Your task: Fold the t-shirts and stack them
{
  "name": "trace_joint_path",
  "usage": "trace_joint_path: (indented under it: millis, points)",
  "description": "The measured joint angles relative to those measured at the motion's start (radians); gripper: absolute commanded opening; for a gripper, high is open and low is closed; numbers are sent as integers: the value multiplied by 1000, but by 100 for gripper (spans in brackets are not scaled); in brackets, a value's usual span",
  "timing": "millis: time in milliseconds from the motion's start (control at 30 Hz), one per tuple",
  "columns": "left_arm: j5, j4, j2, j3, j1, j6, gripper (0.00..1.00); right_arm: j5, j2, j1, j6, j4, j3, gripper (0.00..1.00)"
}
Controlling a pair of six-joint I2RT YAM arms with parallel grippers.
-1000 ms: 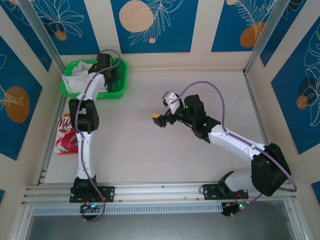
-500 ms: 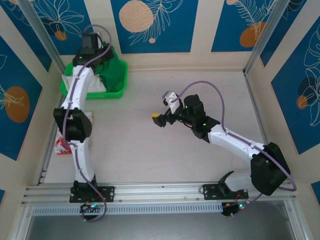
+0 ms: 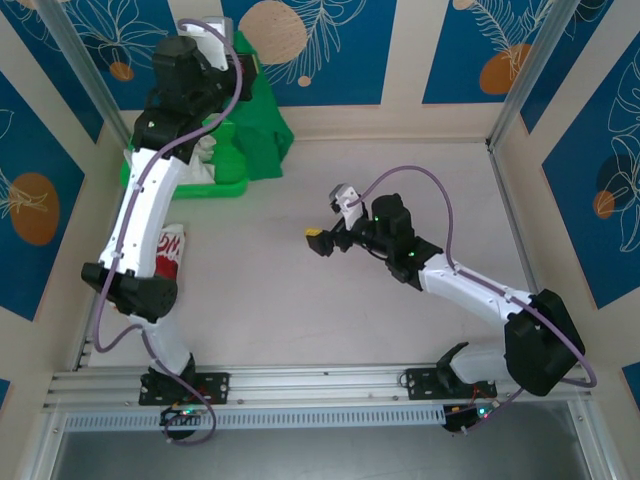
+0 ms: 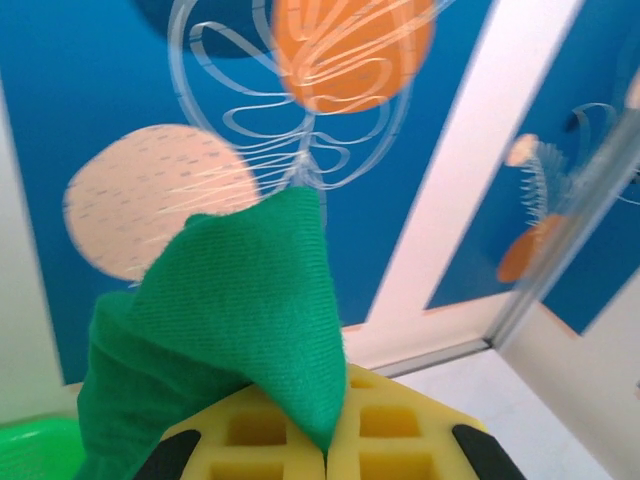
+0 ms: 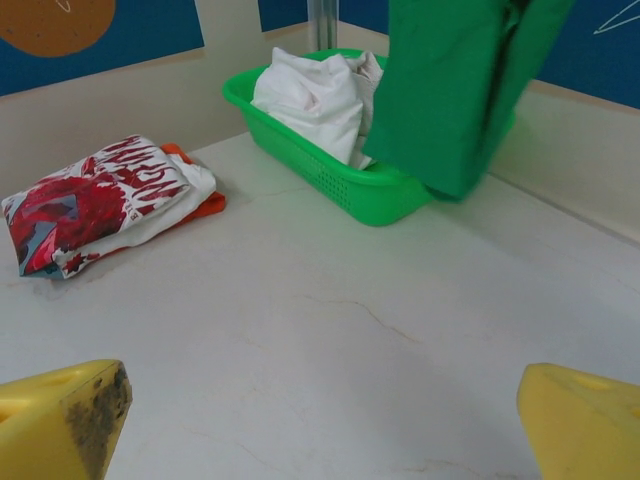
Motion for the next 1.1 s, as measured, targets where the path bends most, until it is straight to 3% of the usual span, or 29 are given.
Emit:
trace_joint_path:
  millis: [233,400,500,633,667,867,1100]
  points:
    - [60,8,-36,-19,-109,3,0,2,-71,0,21,14,-60,99]
    - [59,77,-102,-218,-116,-31,2,7,-146,-5,32,14,-106,99]
    - [47,112,-103,-351,-104,-69,27,8,-179,-18,48,15,-130,99]
    - [39,161,-36,-471,-58,-139,96,8,-198,-49,70,7,-142,99]
    - [39,171,-7,-484,-41,-156,100,9,-198,-58,76,6,-142,99]
    - [-29,177,87,-526,13,-181,100,71,-167,-108,130,-66,-122,99]
    - [-149,283,-114,-877,8,-216,100,119,14,-121,144,-168,-11,99]
